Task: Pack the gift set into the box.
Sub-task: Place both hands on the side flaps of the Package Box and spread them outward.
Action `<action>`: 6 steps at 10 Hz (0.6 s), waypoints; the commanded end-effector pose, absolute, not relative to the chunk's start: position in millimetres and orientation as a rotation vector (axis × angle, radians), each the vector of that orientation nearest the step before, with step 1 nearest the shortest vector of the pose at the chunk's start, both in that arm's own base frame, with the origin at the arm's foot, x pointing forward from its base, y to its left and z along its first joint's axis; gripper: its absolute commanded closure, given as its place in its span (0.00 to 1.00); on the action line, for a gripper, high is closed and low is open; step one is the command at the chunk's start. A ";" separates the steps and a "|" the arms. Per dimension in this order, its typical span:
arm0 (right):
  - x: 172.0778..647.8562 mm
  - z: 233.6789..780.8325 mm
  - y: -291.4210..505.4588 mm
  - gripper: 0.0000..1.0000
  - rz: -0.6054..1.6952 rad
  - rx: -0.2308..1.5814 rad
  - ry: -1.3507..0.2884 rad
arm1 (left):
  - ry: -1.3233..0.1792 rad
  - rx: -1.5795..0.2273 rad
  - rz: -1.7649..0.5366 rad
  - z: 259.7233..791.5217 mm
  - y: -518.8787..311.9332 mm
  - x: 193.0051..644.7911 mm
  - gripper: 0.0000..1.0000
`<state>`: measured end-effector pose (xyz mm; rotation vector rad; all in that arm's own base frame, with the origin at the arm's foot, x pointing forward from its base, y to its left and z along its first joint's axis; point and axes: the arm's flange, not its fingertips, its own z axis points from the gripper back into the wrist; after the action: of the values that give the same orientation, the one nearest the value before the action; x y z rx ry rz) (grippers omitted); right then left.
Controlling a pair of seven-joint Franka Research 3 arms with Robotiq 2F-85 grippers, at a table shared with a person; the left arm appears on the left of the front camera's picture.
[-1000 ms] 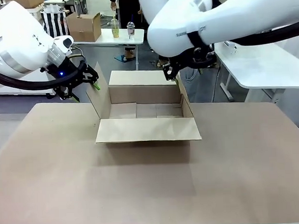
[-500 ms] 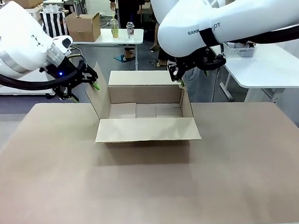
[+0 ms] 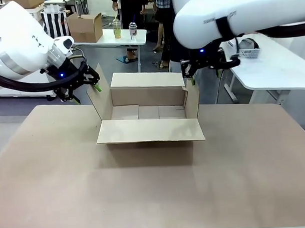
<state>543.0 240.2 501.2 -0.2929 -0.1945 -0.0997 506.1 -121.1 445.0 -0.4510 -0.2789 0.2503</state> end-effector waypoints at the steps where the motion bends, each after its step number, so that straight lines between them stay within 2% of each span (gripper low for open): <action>1: 539.6 482.6 182.4 0.00 -0.203 -0.173 -0.122 | -0.287 -0.439 0.256 444.9 -120.6 505.6 0.00; 6: 539.4 440.4 103.7 0.00 -0.283 0.367 -0.084 | -0.287 -0.439 0.256 444.9 -120.6 505.6 0.00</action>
<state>551.9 111.9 448.8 0.2235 -0.0849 -0.3143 506.1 -121.1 445.0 -0.4510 -0.2789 0.2504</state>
